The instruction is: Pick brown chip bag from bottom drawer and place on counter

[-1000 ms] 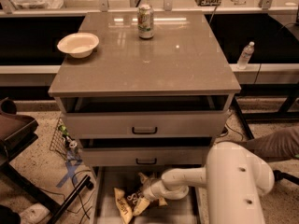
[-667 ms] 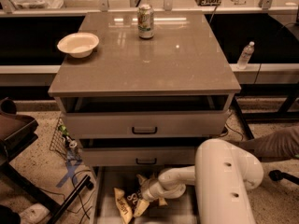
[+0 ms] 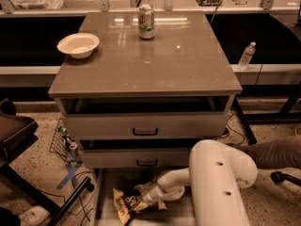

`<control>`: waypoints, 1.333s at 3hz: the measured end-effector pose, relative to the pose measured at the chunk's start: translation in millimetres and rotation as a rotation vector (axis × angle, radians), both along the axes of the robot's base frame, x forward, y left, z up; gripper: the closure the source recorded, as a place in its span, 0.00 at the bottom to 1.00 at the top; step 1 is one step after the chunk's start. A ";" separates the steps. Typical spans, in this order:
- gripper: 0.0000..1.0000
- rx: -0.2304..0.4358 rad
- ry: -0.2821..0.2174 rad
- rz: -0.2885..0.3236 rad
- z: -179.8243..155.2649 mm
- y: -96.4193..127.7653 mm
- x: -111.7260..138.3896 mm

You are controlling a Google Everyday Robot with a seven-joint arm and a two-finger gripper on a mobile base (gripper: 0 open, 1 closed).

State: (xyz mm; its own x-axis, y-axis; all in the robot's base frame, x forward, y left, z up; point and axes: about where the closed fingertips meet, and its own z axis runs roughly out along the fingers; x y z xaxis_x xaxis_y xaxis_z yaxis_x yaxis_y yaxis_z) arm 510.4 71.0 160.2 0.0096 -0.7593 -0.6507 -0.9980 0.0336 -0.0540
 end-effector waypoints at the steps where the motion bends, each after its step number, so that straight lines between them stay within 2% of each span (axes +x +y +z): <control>1: 0.64 0.001 0.002 0.001 -0.5 1.3 -1.2; 2: 0.88 0.002 0.004 0.003 -1.1 2.8 -2.4; 3: 1.00 0.040 0.002 0.010 8.1 3.4 -3.9; 4: 1.00 0.116 0.049 0.032 61.8 -9.8 -13.4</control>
Offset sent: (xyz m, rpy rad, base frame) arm -0.0011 0.0012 -0.0004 0.0012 0.0017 0.0013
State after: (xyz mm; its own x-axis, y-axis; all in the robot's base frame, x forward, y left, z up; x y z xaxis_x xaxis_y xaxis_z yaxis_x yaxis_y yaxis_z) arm 497.0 61.2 222.0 -0.0008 -0.6788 -0.7343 -1.0000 0.0047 -0.0032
